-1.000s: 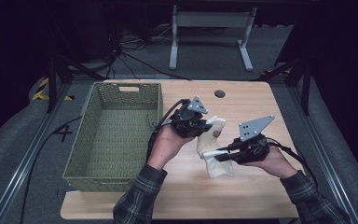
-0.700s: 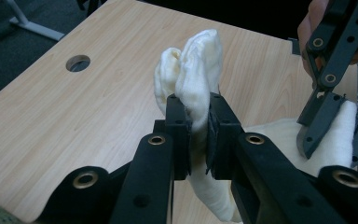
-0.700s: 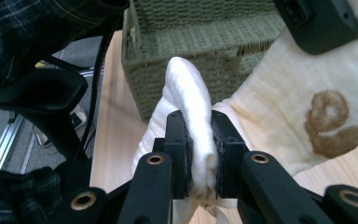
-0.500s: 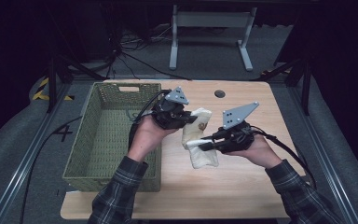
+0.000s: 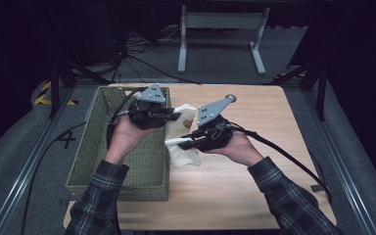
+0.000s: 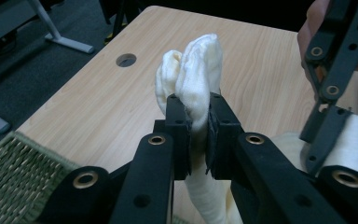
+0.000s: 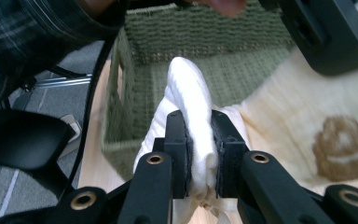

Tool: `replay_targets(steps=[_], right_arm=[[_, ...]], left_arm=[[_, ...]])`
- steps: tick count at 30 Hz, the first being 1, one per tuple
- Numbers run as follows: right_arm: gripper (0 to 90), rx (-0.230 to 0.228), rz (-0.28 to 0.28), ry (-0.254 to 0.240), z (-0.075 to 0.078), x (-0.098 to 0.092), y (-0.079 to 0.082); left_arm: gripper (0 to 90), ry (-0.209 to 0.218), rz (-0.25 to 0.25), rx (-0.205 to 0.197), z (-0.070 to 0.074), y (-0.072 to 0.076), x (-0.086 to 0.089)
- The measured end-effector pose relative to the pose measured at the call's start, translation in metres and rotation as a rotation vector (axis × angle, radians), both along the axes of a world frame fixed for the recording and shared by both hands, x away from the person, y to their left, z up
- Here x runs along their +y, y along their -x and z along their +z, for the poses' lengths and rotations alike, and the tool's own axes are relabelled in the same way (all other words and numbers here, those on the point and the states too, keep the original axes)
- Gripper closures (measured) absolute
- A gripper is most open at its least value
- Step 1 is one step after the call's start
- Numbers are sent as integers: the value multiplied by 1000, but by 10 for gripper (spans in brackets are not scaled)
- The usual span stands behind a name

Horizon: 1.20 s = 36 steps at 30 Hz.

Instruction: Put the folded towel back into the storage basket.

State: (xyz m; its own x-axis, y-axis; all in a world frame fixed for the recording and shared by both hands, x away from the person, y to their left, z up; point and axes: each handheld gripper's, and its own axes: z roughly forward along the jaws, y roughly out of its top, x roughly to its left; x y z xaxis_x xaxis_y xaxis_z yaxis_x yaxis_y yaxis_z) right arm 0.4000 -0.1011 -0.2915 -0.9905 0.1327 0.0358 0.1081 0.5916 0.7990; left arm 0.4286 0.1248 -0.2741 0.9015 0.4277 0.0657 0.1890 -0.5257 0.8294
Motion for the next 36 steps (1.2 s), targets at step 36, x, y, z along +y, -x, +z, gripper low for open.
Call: replay_targets(steps=[36], right_arm=[[792,68,83,40,-57,94,1]], left_arm=[[816,58,69,49,-45,12,59]])
